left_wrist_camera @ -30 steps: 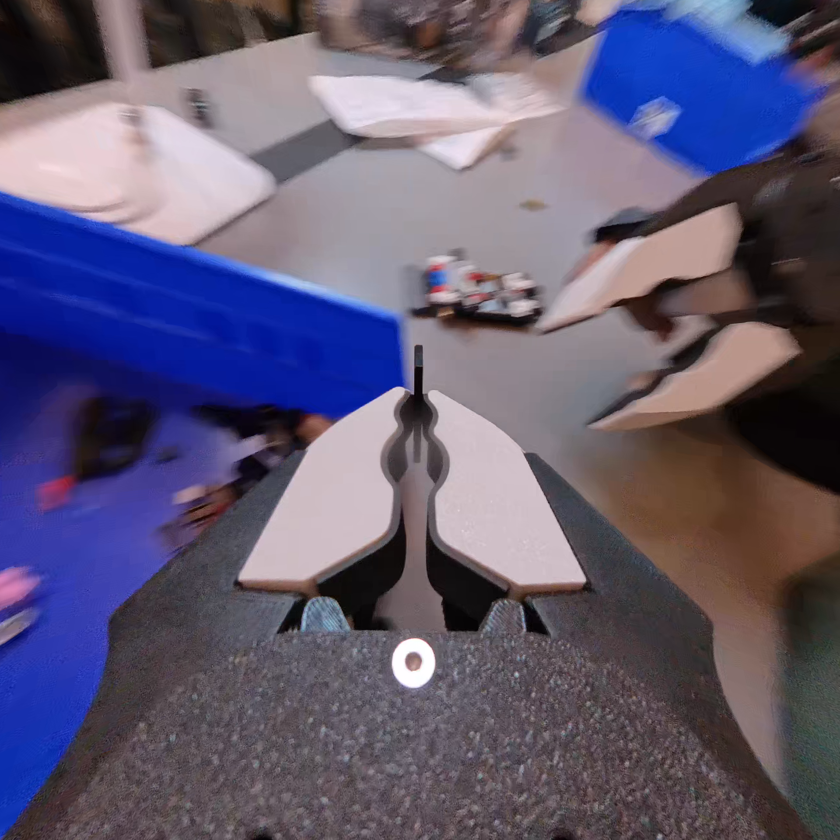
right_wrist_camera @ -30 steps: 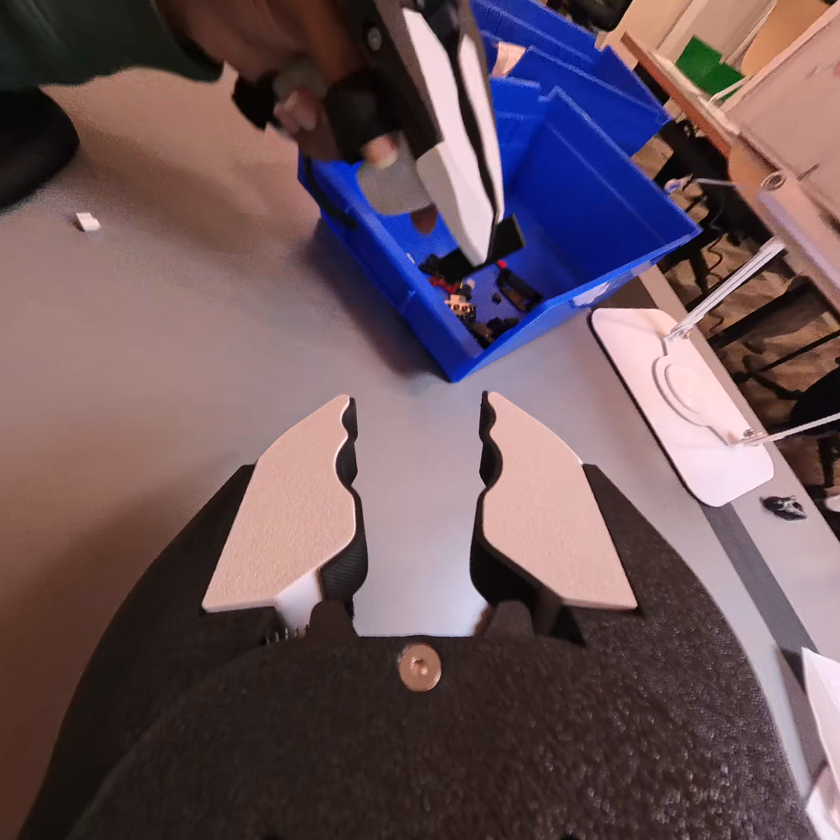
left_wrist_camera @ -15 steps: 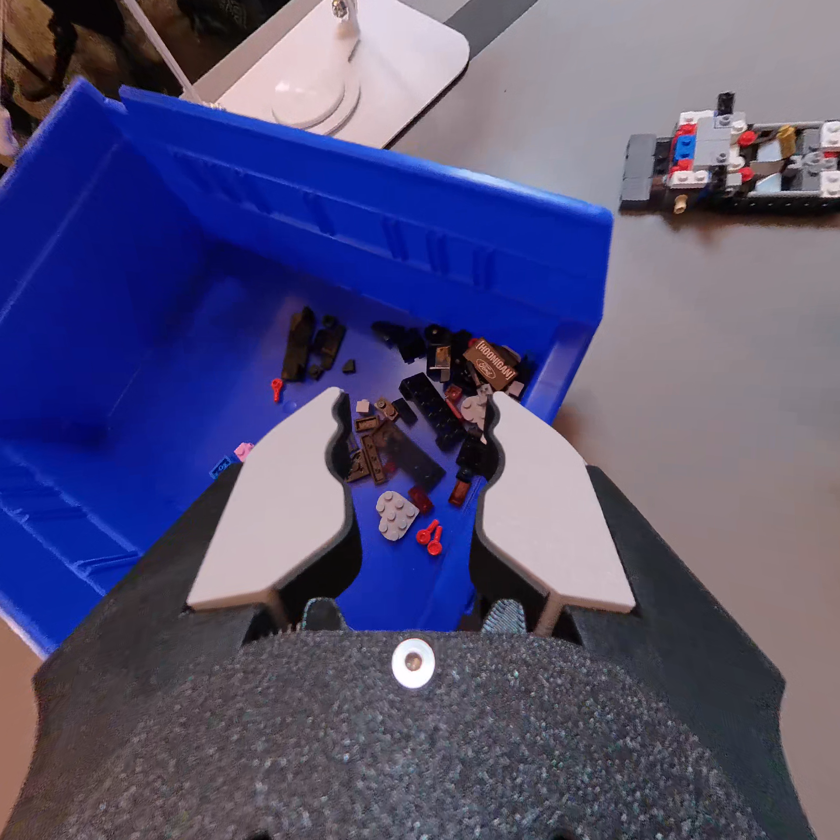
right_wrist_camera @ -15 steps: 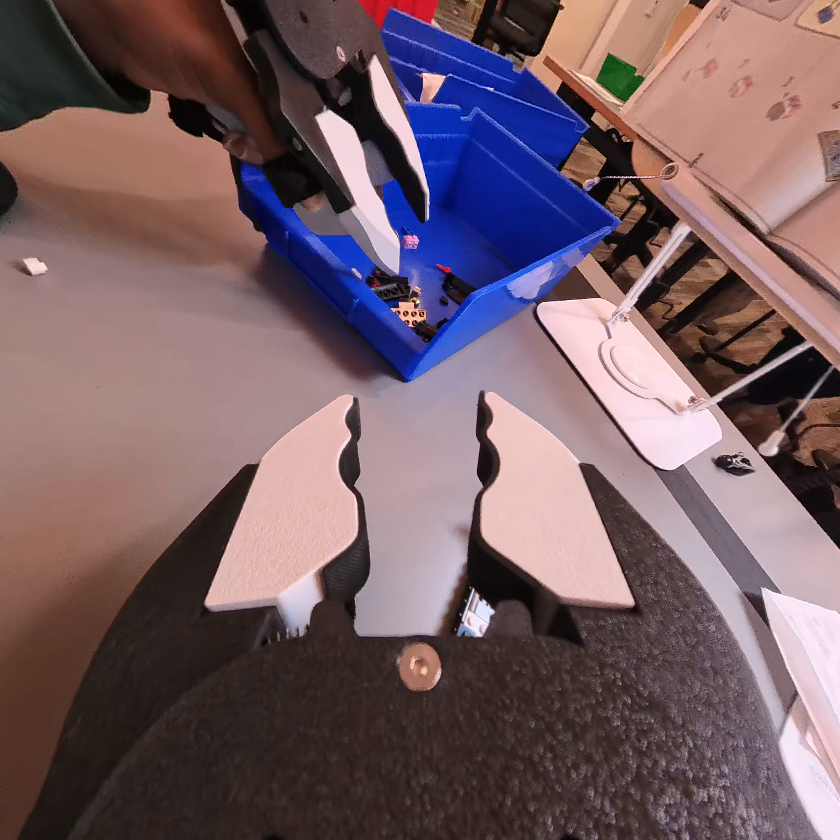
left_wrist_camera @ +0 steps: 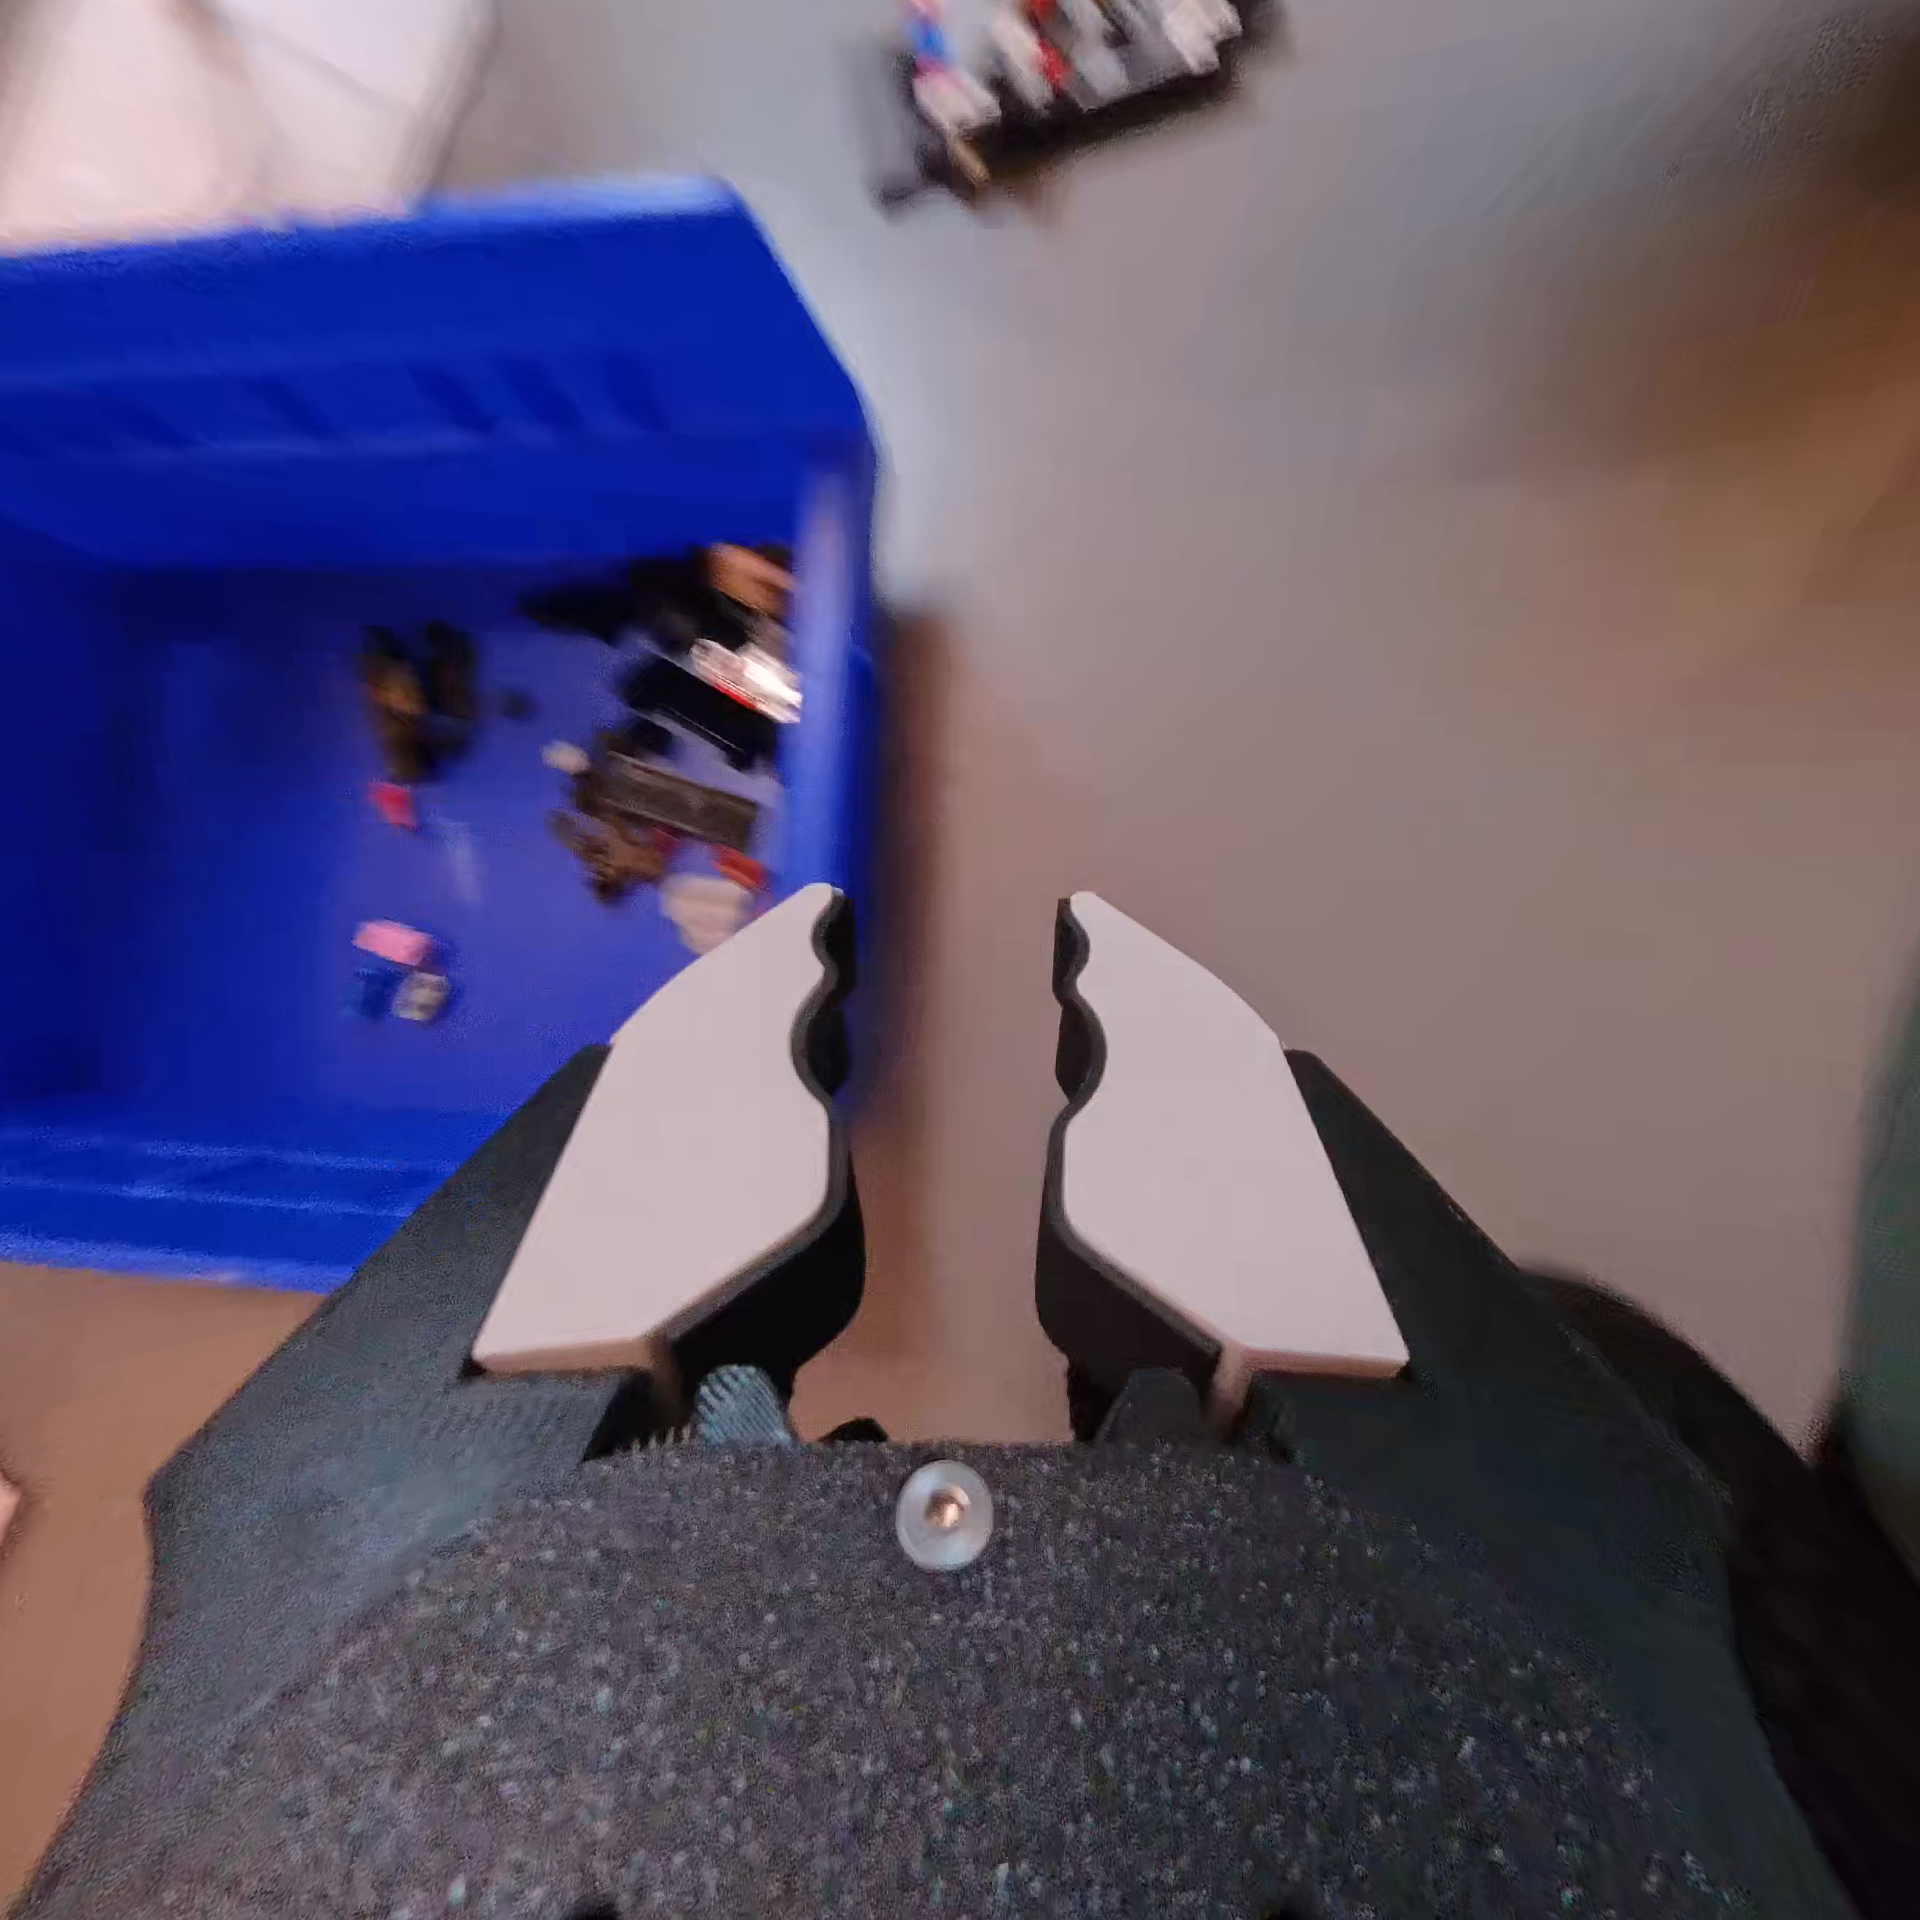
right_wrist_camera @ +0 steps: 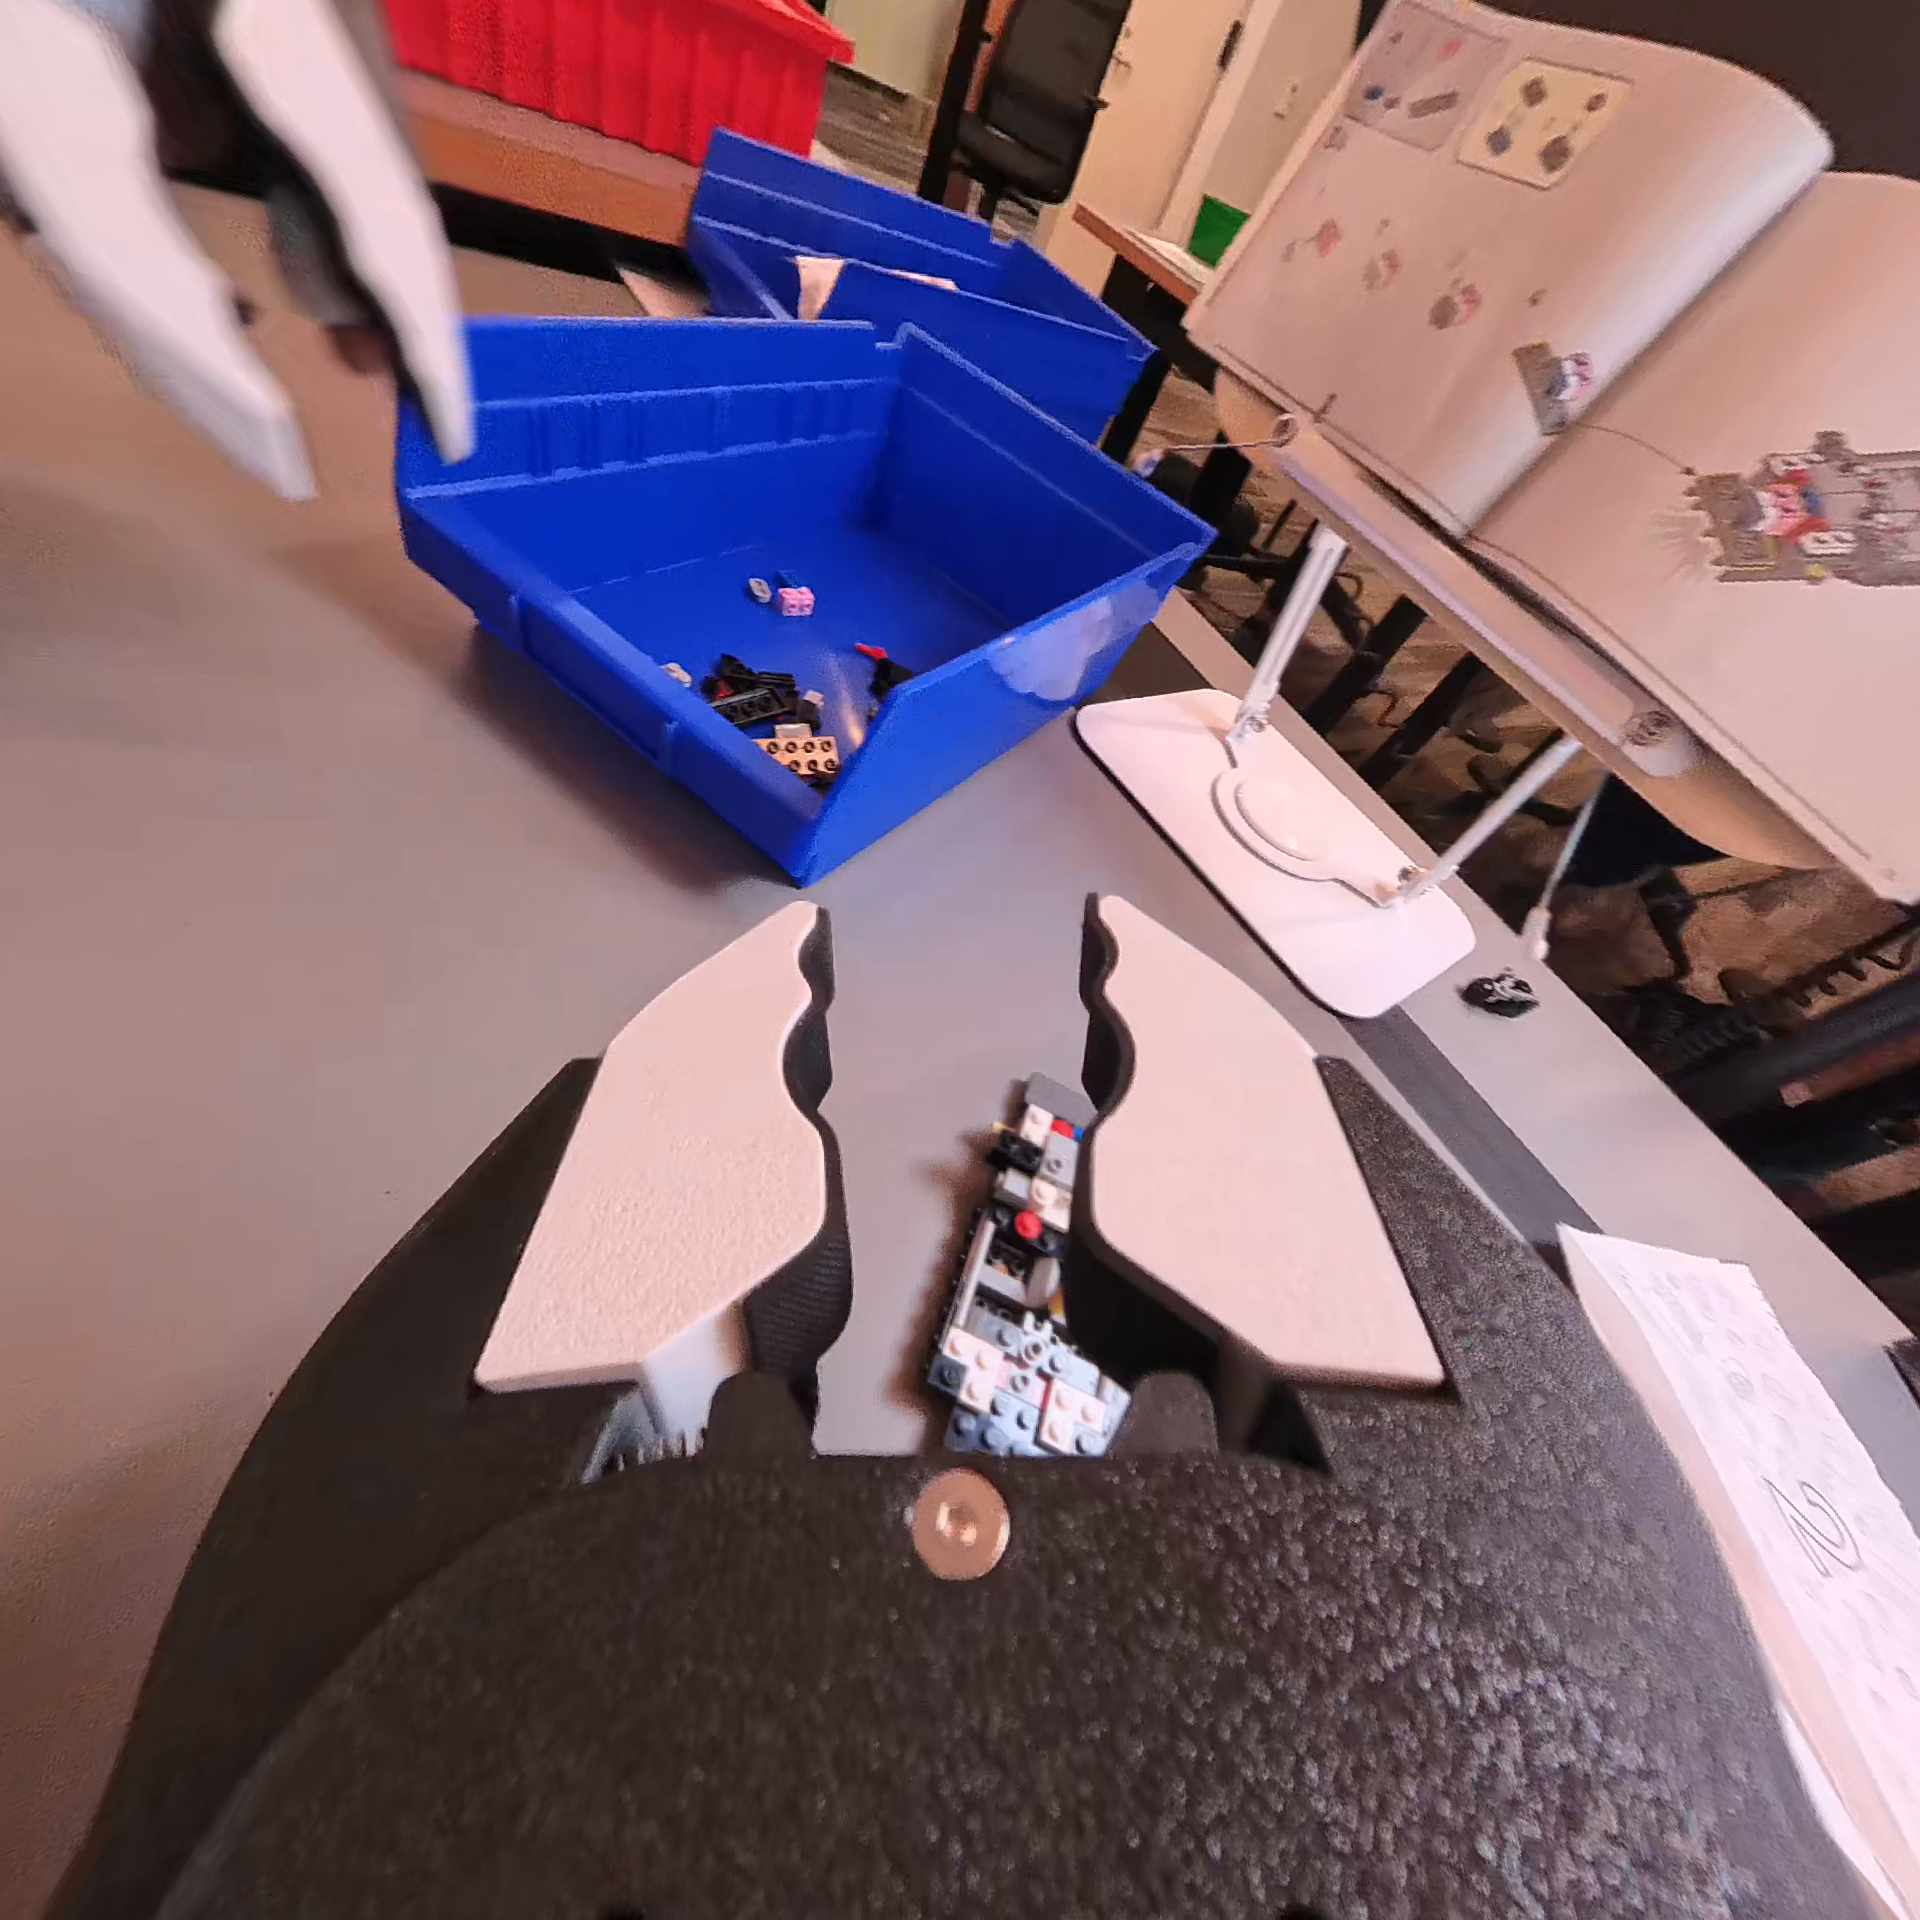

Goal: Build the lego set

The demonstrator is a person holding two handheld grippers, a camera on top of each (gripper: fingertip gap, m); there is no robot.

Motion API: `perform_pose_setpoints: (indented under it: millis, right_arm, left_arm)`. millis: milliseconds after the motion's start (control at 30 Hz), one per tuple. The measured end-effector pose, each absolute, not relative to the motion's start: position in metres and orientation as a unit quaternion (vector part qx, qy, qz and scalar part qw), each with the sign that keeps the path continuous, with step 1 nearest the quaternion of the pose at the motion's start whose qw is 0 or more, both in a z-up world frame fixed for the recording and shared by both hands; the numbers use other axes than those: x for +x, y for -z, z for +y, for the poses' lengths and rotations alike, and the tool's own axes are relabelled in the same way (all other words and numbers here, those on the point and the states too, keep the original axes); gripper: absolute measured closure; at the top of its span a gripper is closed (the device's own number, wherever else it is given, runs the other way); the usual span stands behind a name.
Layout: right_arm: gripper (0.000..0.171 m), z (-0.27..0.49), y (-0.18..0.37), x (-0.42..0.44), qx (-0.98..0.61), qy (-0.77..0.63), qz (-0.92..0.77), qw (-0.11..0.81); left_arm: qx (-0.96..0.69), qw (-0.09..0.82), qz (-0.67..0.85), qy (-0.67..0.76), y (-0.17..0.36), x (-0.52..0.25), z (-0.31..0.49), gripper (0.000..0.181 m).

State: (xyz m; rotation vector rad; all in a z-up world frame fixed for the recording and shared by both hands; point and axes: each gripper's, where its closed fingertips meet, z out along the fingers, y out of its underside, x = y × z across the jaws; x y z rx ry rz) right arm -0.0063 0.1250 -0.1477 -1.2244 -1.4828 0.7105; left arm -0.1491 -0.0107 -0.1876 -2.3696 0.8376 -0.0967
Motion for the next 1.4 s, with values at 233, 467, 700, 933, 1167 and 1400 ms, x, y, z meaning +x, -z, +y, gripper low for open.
perform_pose_setpoints:
  millis: [233, 467, 700, 933, 1167, 1400]
  right_arm:
    - [0.128, 0.143, 0.142, 0.007, -0.528, -0.281, -0.598, 0.534]
    - [0.13, 0.16, 0.146, 0.013, -0.551, -0.258, -0.583, 0.539]
    - [0.13, 0.167, 0.153, 0.019, -0.569, -0.251, -0.583, 0.523]
    - [0.128, 0.2, 0.167, 0.045, -0.633, -0.208, -0.557, 0.496]
    - [0.128, 0.21, 0.191, 0.056, -0.662, -0.197, -0.557, 0.461]
    - [0.129, 0.208, 0.2, 0.053, -0.661, -0.192, -0.567, 0.453]
  left_arm:
    - [-0.893, 0.103, 0.421, 0.122, 0.261, -0.127, -0.121, 0.154]
    - [-0.907, 0.105, 0.391, 0.119, 0.281, -0.119, -0.132, 0.164]
    - [-0.902, 0.243, 0.353, 0.046, 0.244, -0.128, -0.072, 0.173]
    - [-0.893, 0.394, 0.186, -0.116, 0.182, -0.179, 0.045, 0.173]
    - [-0.926, 0.318, 0.181, -0.093, 0.222, -0.17, 0.07, 0.141]
    - [-0.924, 0.324, 0.196, -0.054, 0.226, -0.161, 0.073, 0.129]
